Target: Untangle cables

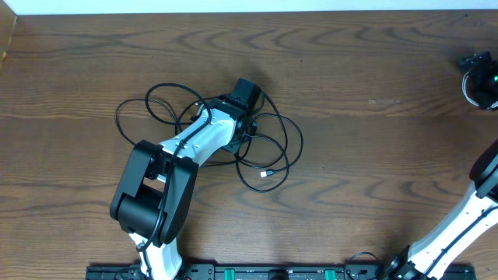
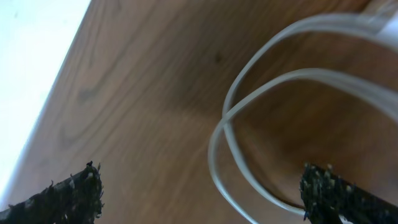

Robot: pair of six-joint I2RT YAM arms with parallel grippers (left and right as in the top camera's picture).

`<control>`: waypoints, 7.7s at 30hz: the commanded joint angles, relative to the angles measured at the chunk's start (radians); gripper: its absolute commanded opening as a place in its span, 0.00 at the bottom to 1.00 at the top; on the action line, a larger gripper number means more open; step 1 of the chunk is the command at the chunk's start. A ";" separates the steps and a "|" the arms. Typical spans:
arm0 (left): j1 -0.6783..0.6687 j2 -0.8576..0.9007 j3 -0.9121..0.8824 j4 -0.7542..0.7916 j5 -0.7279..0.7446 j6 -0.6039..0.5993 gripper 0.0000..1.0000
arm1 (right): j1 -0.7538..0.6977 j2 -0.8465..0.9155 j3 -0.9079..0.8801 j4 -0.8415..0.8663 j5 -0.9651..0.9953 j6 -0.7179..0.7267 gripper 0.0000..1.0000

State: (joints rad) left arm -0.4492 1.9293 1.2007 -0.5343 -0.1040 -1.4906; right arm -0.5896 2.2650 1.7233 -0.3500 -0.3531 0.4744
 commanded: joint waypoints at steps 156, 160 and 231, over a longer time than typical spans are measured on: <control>0.280 -0.216 -0.020 -0.201 0.313 0.129 0.54 | 1.220 -0.217 -0.143 -0.399 -0.121 -0.629 0.01; 0.280 -0.155 -0.020 -0.200 0.339 0.124 0.47 | 1.220 -0.217 -0.143 -0.399 -0.121 -0.629 0.01; 0.479 -0.145 -0.020 -0.243 0.110 0.293 0.08 | 1.141 -0.429 -0.134 -0.652 0.066 -0.101 0.99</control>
State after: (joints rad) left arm 0.0246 1.7786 1.1858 -0.7746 0.0257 -1.2037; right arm 0.5529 1.7550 1.5780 -0.9611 -0.3466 0.1696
